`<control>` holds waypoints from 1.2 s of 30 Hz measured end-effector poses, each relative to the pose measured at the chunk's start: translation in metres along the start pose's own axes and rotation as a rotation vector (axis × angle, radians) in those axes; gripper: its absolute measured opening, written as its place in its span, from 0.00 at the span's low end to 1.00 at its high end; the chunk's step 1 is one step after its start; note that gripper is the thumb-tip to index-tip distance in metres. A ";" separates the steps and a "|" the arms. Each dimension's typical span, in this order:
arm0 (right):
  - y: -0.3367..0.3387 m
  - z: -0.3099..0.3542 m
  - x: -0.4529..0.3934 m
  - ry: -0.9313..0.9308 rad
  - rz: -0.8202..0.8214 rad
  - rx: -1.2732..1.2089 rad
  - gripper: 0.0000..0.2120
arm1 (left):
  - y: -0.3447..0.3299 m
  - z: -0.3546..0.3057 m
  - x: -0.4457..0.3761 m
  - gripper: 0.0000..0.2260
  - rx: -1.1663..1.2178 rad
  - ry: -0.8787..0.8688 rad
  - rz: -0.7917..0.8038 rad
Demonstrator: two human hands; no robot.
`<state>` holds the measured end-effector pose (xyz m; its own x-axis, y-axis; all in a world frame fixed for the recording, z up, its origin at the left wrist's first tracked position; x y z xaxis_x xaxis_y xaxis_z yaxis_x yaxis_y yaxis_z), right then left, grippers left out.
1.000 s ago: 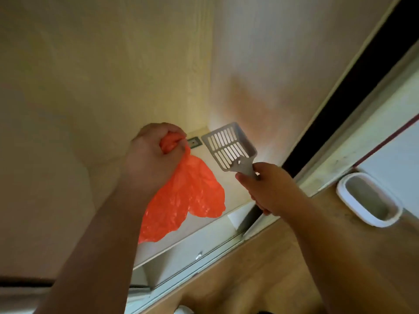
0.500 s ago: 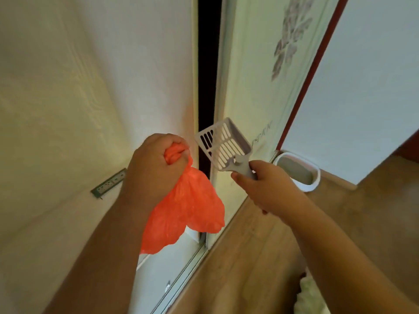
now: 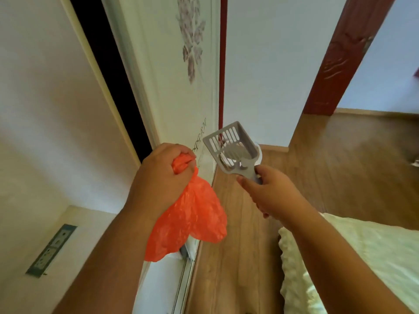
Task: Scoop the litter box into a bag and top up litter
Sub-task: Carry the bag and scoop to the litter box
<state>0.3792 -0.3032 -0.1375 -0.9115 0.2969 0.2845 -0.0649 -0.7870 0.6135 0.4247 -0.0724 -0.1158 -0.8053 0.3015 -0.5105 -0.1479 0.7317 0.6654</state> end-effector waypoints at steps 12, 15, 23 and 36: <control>0.018 -0.054 0.009 -0.253 -0.220 -0.158 0.11 | -0.057 0.012 -0.026 0.06 0.123 -0.149 0.190; 0.028 -0.066 -0.011 -0.285 -0.218 -0.190 0.12 | -0.078 0.013 -0.046 0.06 0.098 -0.151 0.225; 0.081 -0.085 -0.107 -0.290 -0.143 -0.181 0.10 | -0.140 0.016 -0.116 0.07 0.016 -0.115 0.245; 0.170 -0.091 -0.258 -0.231 -0.040 -0.219 0.07 | -0.248 0.007 -0.237 0.07 -0.003 -0.088 0.142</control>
<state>0.5669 -0.5629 -0.1733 -0.7916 0.4256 0.4385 -0.2081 -0.8625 0.4613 0.6565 -0.3211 -0.1634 -0.7650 0.4541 -0.4566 -0.0380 0.6760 0.7359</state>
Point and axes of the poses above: each hand's wrist, its own x-axis away from the middle knuckle, its own y-axis out of the back of the hand, z = x × y, the point moved 1 cm from there along -x, towards the middle knuckle, and after that the axes turned 14 degrees about -y, right-handed, at the moved point
